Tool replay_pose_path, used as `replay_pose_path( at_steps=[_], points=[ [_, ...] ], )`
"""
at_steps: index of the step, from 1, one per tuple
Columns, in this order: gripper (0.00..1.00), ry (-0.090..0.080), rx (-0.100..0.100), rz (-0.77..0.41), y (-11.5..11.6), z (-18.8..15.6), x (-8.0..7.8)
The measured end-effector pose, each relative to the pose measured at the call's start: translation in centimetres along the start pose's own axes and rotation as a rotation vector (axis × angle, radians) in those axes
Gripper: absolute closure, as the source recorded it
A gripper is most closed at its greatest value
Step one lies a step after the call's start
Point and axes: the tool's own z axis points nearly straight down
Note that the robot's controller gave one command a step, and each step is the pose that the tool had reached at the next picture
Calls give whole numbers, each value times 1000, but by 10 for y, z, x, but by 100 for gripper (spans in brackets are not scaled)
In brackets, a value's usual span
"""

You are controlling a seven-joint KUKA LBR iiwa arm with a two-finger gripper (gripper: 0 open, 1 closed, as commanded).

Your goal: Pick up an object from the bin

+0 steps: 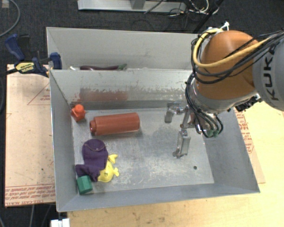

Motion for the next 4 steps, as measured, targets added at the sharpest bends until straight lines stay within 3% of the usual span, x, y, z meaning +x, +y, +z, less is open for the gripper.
replay_pose_path(
  at_steps=[1, 2, 3, 4],
  points=[
    [0, -8, 0, 1, 0, -4, -1],
    [0, -21, -1, 27, 15, 24, -39],
    [0, -11, -1, -23, 44, 79, -46],
    [0, -26, 0, -169, 63, 133, -83]
  ],
)
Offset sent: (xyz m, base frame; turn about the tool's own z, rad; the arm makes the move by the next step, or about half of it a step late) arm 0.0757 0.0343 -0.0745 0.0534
